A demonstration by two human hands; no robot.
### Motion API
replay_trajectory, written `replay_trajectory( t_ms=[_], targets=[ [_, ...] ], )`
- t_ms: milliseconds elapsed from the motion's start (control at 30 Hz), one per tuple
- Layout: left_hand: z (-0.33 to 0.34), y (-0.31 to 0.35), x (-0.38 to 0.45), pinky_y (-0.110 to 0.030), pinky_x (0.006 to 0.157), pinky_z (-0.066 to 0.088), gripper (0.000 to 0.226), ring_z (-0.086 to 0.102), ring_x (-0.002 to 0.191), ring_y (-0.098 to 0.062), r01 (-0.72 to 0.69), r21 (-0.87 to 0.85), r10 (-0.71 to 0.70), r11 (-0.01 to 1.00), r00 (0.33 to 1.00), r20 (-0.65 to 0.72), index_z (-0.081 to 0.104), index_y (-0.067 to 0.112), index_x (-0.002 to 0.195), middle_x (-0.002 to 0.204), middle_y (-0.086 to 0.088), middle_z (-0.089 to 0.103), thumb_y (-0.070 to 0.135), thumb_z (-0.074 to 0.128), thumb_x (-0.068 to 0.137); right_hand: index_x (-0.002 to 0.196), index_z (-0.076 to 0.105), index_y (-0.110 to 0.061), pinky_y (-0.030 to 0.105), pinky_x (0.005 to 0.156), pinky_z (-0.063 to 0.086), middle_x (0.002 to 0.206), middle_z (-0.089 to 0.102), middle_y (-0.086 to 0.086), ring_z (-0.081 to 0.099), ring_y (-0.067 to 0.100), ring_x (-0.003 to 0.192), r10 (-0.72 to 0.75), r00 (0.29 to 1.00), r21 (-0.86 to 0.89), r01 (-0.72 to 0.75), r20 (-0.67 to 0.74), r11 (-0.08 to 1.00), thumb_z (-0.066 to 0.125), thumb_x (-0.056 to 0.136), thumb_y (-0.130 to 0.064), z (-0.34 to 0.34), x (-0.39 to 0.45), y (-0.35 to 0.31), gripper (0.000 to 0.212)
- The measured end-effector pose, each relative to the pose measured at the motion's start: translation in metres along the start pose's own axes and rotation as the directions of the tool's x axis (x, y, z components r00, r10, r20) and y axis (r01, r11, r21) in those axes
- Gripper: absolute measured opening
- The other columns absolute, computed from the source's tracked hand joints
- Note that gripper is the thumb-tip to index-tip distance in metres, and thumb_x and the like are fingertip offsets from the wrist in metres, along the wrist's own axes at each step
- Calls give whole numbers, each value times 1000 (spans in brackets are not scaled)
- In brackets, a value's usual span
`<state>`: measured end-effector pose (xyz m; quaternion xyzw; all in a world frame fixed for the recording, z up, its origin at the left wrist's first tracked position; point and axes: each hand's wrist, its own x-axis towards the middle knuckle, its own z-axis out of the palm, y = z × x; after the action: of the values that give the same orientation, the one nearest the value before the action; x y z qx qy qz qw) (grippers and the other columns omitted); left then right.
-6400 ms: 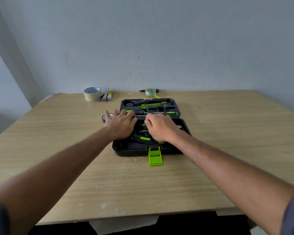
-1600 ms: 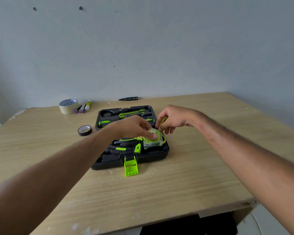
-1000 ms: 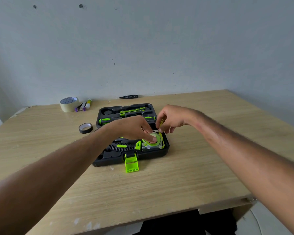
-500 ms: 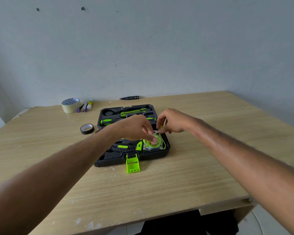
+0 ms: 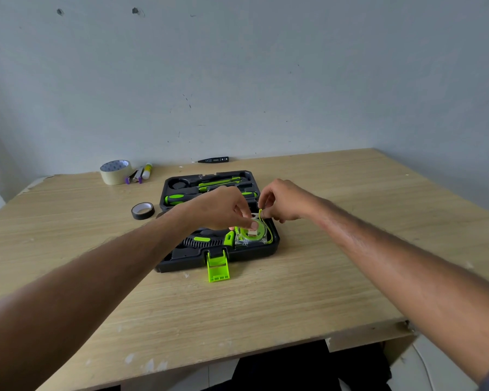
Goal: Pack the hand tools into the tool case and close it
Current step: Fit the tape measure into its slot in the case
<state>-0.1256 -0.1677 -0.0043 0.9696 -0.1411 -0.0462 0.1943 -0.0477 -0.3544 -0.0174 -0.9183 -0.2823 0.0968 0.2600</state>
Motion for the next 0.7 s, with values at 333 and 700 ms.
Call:
replay_trajectory(
  t_ms=[333, 700],
  targets=[
    [11, -5, -8, -23, 47, 33, 37, 39, 46, -9, 48, -125, -59, 991, 995, -85, 83, 27, 92, 66, 1, 70, 61, 70, 83, 116, 71, -23, 39, 74, 64, 115, 63, -1, 68, 23, 94, 101, 965, 48, -116, 241, 992, 67, 93, -49, -10, -23, -10, 35],
    [-3, -9, -18, -16, 43, 30, 25, 32, 43, -8, 115, -287, -100, 951, 993, 65, 81, 25, 104, 61, 9, 67, 42, 76, 86, 112, 76, -24, 25, 54, 47, 81, 64, -11, 56, 8, 65, 71, 993, 102, -81, 99, 991, 70, 85, -62, 9, -35, -7, 47]
  ],
)
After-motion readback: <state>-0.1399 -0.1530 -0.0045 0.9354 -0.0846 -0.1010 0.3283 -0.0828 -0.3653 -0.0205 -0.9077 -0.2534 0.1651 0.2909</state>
